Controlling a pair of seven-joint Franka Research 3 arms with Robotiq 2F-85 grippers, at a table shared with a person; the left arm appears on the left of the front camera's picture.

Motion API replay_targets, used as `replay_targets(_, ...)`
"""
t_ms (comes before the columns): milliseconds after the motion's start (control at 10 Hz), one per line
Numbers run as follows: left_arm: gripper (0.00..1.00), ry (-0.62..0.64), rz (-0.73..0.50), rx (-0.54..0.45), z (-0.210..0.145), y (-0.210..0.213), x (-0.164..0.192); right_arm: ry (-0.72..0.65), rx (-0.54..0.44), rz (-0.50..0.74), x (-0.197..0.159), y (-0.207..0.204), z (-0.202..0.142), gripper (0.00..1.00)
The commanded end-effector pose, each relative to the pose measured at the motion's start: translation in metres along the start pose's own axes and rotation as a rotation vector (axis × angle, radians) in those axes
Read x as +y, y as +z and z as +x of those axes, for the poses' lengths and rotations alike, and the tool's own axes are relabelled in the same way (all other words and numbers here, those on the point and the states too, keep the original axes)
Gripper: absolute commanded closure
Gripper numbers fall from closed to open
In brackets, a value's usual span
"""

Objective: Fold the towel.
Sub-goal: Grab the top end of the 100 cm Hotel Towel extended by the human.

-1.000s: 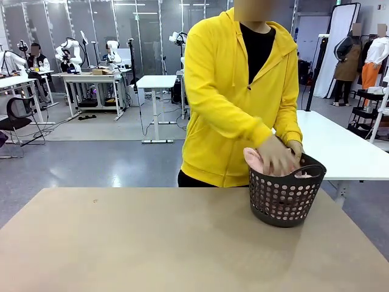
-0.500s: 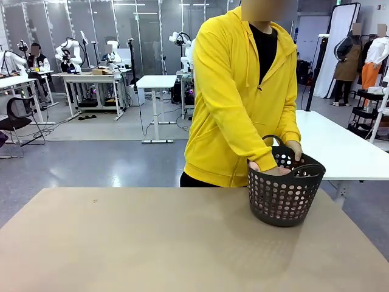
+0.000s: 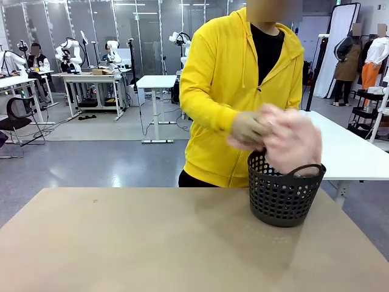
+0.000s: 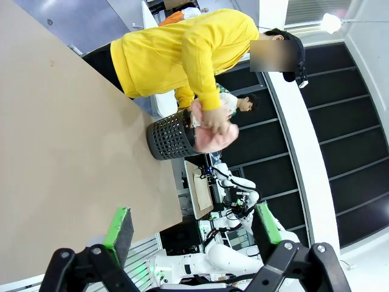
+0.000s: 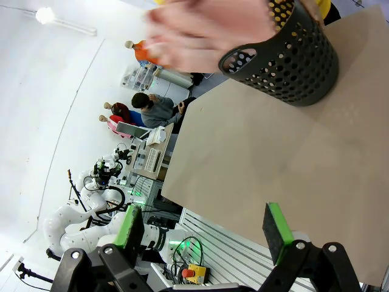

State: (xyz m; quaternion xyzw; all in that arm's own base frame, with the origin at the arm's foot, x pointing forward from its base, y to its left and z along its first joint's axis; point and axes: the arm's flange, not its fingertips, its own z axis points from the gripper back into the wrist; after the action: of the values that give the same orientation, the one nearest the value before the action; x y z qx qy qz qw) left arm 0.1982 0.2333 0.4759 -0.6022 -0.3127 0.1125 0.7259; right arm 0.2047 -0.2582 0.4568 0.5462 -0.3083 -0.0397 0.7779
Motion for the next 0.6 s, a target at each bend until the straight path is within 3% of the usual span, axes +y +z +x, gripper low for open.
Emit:
replay_targets(0, 0.00, -0.005, -0.016, 0.010, 0.0045, 0.0036, -0.0026, 0.004, -0.005, 0.009, 0.0022, 0.0028, -0.0004, 0.00)
replay_targets(500, 0.00, -0.005, -0.016, 0.010, 0.0045, 0.0036, -0.0026, 0.004, -0.005, 0.009, 0.0022, 0.0028, -0.0004, 0.00)
